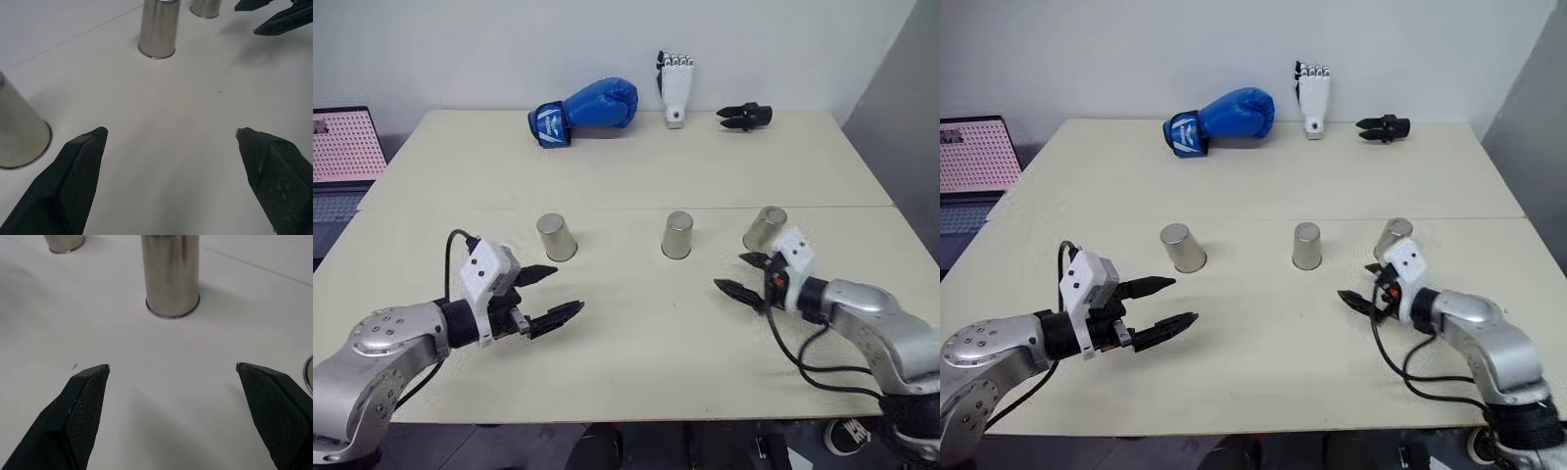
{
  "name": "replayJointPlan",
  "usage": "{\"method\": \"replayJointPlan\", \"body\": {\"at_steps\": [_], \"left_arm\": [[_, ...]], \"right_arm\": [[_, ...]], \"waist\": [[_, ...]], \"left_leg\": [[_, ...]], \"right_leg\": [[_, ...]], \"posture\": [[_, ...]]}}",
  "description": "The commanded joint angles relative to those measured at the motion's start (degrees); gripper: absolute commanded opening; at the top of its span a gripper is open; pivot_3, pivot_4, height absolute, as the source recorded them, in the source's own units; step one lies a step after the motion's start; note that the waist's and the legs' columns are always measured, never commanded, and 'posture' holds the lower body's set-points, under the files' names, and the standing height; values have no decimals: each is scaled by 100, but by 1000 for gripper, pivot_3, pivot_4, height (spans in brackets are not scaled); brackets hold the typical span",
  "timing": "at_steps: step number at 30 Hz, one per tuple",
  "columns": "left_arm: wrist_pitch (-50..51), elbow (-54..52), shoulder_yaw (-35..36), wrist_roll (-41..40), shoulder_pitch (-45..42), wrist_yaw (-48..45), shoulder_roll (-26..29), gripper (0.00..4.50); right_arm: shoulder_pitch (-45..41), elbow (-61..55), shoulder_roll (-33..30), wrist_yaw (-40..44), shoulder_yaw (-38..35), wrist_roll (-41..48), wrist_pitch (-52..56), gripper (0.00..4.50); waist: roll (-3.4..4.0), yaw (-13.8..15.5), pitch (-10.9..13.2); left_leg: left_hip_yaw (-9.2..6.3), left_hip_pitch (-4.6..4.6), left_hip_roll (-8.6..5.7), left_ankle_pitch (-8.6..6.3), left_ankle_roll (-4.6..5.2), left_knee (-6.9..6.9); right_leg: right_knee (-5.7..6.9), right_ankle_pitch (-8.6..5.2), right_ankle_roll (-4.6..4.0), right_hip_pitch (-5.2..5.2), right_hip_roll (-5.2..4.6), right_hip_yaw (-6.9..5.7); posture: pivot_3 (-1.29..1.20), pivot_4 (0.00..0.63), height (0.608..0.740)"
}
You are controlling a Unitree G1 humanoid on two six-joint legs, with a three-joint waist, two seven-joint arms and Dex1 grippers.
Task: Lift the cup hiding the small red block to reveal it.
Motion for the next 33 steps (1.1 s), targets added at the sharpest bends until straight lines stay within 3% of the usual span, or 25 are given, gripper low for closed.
{"method": "replayJointPlan", "body": {"at_steps": [1, 14, 23, 28, 33], "left_arm": [[-228, -367, 122, 74, 185, 255, -224, 4500], [-77, -858, -37, -108, 432, 837, -653, 4500], [-92, -754, -60, -121, 345, 834, -637, 4500], [-98, -693, -117, -88, 279, 808, -626, 4500], [-75, -692, -167, -97, 232, 812, -623, 4500]], "right_arm": [[-494, 489, 457, -342, 384, -443, -393, 4410], [-1790, 2826, 1607, -508, 769, -1306, -1688, 4410], [-2155, 3297, 1996, 10, 798, -1260, -2094, 4410], [-2301, 3747, 2152, -204, 765, -1497, -2436, 4410], [-2287, 3779, 2253, -263, 620, -1491, -2719, 3581]], "waist": [[-2, -4, -1], [-2, -34, -1], [-1, -66, -1], [-1, -79, -1], [-1, -103, -1]], "left_leg": [[1, 0, 0, 0, 0, 0], [6, -4, 4, 2, -4, -4], [8, -4, 3, 2, -5, -4], [8, -4, 3, 2, -5, -4], [8, -3, 4, 3, -5, -4]], "right_leg": [[0, 1, 0, -1, 0, 1], [6, 6, -10, -17, 3, -3], [4, 7, -12, -17, 4, -3], [5, 7, -12, -19, 4, -3], [6, 8, -13, -20, 4, -4]], "posture": [[0, 150, 740], [0, 150, 740], [0, 150, 740], [0, 150, 740], [0, 150, 740]]}}
